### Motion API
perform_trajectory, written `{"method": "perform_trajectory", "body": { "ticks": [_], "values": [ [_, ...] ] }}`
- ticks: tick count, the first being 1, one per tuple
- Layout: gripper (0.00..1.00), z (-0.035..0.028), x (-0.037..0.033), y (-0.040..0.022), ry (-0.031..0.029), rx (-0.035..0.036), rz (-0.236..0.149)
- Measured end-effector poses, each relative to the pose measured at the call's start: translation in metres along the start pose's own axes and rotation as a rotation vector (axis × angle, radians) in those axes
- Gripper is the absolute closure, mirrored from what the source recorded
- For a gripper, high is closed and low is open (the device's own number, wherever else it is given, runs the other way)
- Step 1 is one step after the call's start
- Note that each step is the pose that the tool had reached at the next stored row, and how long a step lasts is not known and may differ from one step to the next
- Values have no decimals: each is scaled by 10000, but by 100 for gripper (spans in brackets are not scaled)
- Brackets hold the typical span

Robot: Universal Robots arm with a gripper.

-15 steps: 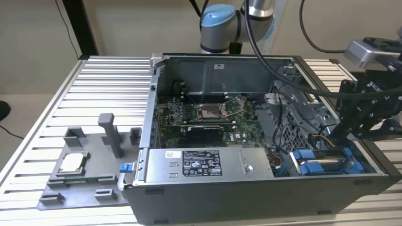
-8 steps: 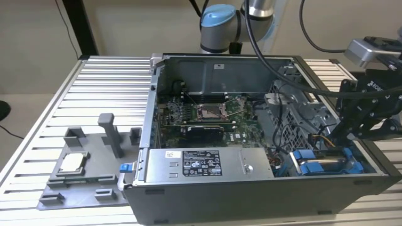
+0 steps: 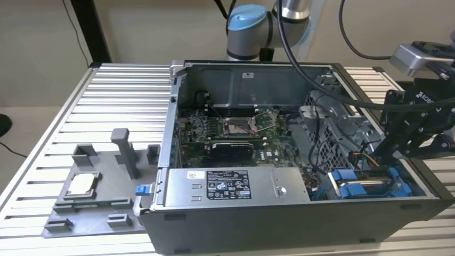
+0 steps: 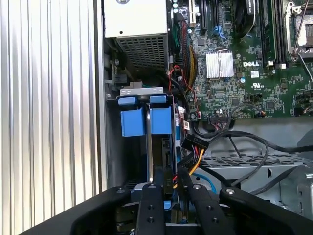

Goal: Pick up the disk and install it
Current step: 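Insert the first disk wire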

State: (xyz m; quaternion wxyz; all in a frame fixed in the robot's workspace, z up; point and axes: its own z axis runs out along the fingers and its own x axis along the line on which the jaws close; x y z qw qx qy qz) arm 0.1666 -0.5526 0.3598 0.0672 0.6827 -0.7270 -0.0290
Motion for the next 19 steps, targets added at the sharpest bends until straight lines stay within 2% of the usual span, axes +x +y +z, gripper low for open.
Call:
{"method": "perform_trajectory", "body": {
  "ticks": [3,8,9,11,12,16,17,19],
  "values": [
    [0,-3,1,-1,-14,0,-3],
    [0,-13,36,-106,-157,-9,-22],
    [0,-14,47,-124,-219,-12,-30],
    [0,-17,73,-153,-384,-22,-54],
    [0,-17,94,-165,-433,-27,-61],
    [0,-15,206,-201,-488,-37,-67],
    [0,-12,223,-203,-580,-41,-79],
    [0,-11,230,-205,-944,-63,-133]
  ]
}}
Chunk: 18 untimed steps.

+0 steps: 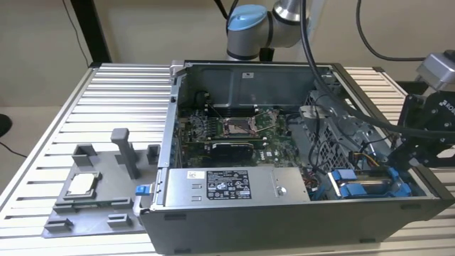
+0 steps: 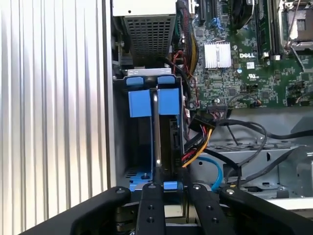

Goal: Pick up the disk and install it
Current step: 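Insert the first disk wire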

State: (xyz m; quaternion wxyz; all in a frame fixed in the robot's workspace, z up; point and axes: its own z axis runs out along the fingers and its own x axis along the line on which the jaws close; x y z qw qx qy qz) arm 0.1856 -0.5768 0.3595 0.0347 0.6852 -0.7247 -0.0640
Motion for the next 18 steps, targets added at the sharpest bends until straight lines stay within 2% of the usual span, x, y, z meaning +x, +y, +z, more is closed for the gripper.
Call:
{"method": "perform_trajectory", "body": {
  "ticks": [5,6,7,11,18],
  "values": [
    [0,2,11,-1,-892,-53,-113],
    [0,5,15,-1,-1008,-58,-112],
    [0,5,21,-2,-1036,-56,-81],
    [0,7,51,-4,-1069,-38,124],
    [0,58,74,-15,-1148,13,687]
  ]
}}
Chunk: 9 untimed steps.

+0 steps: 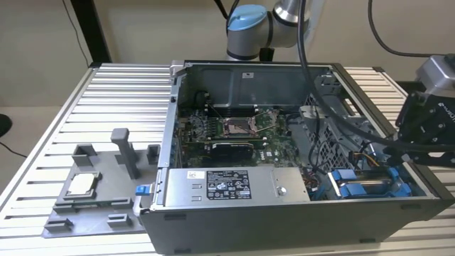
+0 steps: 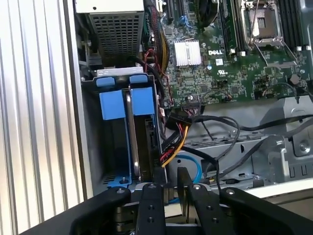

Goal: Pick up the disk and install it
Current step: 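Insert the first disk wire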

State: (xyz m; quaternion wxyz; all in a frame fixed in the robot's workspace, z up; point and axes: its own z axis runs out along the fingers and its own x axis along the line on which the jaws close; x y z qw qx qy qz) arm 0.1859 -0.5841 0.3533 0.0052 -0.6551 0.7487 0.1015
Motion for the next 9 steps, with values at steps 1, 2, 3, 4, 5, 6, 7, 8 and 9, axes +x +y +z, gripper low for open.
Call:
{"method": "perform_trajectory", "body": {
  "ticks": [1,2,3,4,5,6,7,8,9],
  "values": [
    [0,8,4,-6,-8,5,39],
    [0,14,5,-15,-15,10,72],
    [0,16,5,-19,-14,10,80],
    [0,16,5,-19,-13,11,82],
    [0,16,5,-19,-12,12,82],
    [0,16,5,-20,-12,12,81],
    [100,17,5,-21,-13,11,80],
    [100,18,5,-21,-14,11,80],
    [100,18,5,-21,-14,11,80]
  ]
}}
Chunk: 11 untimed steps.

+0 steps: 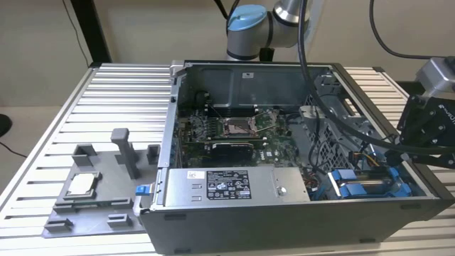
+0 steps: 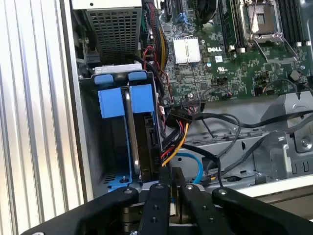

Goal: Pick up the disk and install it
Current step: 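Insert the first disk wire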

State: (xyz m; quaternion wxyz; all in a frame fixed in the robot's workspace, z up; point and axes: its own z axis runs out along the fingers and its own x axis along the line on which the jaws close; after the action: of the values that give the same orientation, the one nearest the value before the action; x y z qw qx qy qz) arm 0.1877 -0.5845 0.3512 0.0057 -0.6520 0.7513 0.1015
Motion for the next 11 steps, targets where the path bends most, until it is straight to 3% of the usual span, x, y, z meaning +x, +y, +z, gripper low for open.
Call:
{"method": "perform_trajectory", "body": {
  "ticks": [3,4,11],
  "values": [
    [100,0,3,-1,-1,0,0],
    [0,0,4,-1,0,0,0],
    [0,22,14,-15,-30,-5,-3]
  ]
}}
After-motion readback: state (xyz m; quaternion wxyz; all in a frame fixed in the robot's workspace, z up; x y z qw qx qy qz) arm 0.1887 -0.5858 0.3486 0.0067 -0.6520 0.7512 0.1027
